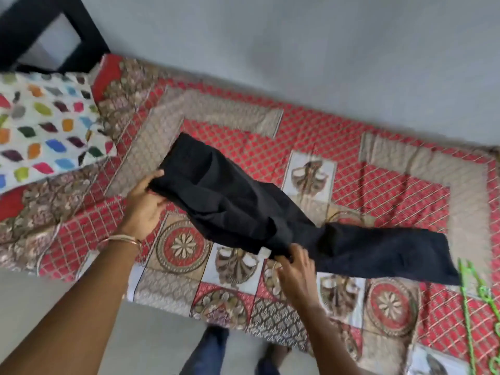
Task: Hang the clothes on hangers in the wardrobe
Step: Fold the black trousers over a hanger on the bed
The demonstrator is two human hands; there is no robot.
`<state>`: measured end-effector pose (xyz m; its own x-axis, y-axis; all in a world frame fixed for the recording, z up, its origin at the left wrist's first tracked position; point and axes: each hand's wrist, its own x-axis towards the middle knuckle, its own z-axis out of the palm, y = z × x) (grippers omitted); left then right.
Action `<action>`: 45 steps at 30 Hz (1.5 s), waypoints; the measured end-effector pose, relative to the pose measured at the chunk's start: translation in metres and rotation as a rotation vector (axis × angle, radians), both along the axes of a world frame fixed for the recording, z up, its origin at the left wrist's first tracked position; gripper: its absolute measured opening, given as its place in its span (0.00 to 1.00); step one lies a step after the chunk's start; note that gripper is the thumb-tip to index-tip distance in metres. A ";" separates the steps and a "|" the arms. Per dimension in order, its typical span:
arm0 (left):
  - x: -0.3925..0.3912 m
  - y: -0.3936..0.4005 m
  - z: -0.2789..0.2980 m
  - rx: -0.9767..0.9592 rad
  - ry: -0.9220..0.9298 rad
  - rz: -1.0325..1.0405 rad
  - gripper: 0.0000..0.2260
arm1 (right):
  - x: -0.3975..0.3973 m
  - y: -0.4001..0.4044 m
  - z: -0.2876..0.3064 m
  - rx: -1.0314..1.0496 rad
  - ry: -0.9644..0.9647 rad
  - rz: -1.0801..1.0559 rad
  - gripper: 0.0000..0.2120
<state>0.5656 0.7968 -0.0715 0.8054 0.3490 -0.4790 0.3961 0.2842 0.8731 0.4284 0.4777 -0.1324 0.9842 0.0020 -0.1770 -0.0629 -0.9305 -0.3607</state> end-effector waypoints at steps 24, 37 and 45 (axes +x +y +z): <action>-0.022 0.042 -0.267 0.814 0.950 0.109 0.42 | 0.027 0.084 -0.199 0.237 0.509 -0.205 0.21; -0.055 -0.166 -0.239 1.288 -0.275 -1.130 0.17 | -0.004 -0.126 -0.188 0.671 0.081 -1.806 0.26; -0.093 -0.323 -0.246 1.254 -0.276 -1.747 0.43 | 0.009 -0.216 -0.182 1.067 -0.027 -1.866 0.12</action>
